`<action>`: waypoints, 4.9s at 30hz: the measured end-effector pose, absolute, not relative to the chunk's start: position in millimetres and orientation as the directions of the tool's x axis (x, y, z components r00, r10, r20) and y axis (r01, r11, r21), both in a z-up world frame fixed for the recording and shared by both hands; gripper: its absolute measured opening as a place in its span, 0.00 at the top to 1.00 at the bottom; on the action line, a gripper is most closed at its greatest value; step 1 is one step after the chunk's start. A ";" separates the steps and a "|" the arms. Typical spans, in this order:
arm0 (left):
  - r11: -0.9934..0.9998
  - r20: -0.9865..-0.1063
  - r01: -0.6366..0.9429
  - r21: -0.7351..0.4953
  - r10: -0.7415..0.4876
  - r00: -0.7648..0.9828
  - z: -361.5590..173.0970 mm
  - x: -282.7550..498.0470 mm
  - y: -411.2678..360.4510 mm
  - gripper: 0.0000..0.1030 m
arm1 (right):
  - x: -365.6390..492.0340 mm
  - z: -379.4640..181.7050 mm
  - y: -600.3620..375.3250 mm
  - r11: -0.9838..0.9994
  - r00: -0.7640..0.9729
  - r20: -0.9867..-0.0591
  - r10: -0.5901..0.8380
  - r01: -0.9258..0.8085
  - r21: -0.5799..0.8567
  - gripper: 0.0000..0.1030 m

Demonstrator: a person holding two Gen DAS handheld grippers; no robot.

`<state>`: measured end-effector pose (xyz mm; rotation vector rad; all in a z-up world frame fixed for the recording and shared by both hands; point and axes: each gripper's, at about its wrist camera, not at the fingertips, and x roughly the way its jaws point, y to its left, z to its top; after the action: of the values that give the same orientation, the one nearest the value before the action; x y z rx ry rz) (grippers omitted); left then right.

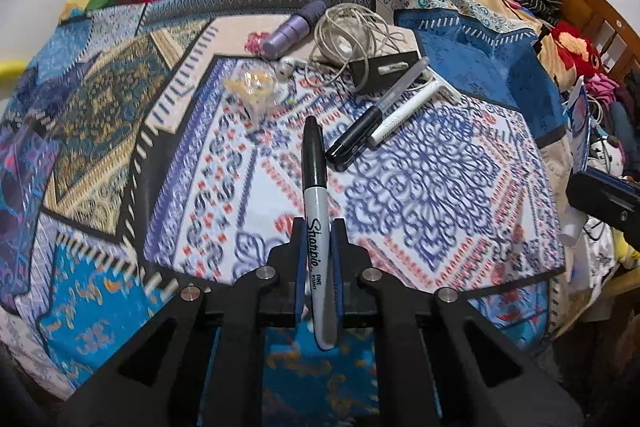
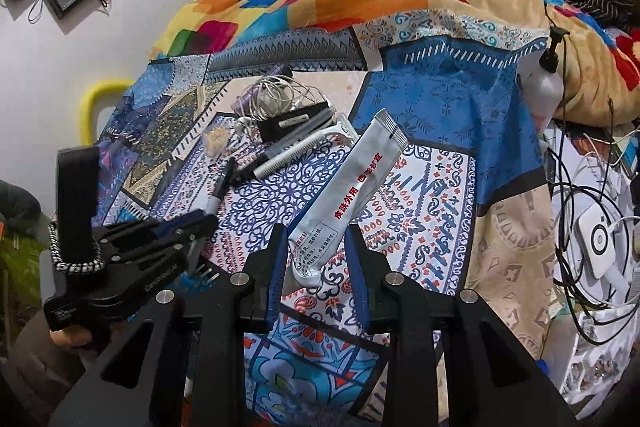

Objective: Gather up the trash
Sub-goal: 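Lift the Sharpie with the left tool while the right tool carries the packet toward the wastebasket, then open both tools over the white wastebasket, dropping Sharpie and packet, then move both open tools back over the bed items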

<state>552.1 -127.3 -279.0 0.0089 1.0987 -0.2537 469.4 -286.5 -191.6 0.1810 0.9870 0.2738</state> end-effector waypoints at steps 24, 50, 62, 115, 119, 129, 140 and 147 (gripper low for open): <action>0.982 -0.704 0.109 -0.152 -0.185 0.685 -96.4 371.3 -66.6 0.91 | 359.9 -60.1 -244.8 0.928 0.645 -0.669 0.369 -0.291 0.231 0.74; 0.979 -0.663 -0.137 -0.153 0.001 0.748 -85.7 174.4 87.9 0.91 | 231.9 -49.9 -94.0 0.810 0.555 -0.658 0.509 -0.568 0.148 0.74; 0.942 -0.772 -0.285 -0.179 0.046 0.634 -163.2 155.4 148.9 0.91 | 223.1 -112.9 -8.9 0.732 0.382 -0.783 0.491 -0.669 0.133 0.74; 0.872 -0.894 -0.452 -0.188 0.038 0.446 -241.8 167.9 187.1 0.90 | 247.3 -193.7 40.9 0.669 0.176 -0.896 0.408 -0.725 0.163 0.56; 0.882 -0.863 -0.432 -0.187 0.063 0.502 -210.8 159.6 173.2 0.90 | 241.5 -168.8 20.6 0.680 0.239 -0.863 0.444 -0.718 0.151 0.56; 0.923 -0.759 -0.345 -0.168 0.103 0.643 -130.2 149.8 123.5 0.90 | 230.6 -100.1 -44.2 0.724 0.403 -0.745 0.532 -0.672 0.154 0.56; 0.958 -0.614 -0.243 -0.150 0.103 0.783 -54.3 158.7 51.6 0.29 | 227.1 -31.7 -133.0 0.792 0.595 -0.584 0.552 -0.592 0.146 0.47; 0.976 -0.583 -0.167 -0.142 0.054 0.810 -37.3 185.5 13.0 0.25 | 237.7 -8.8 -188.3 0.861 0.713 -0.507 0.485 -0.489 0.135 0.32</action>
<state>185.5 13.0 -37.3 -0.1908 0.6155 0.1187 237.7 -188.3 -8.8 -0.0088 0.5589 0.5398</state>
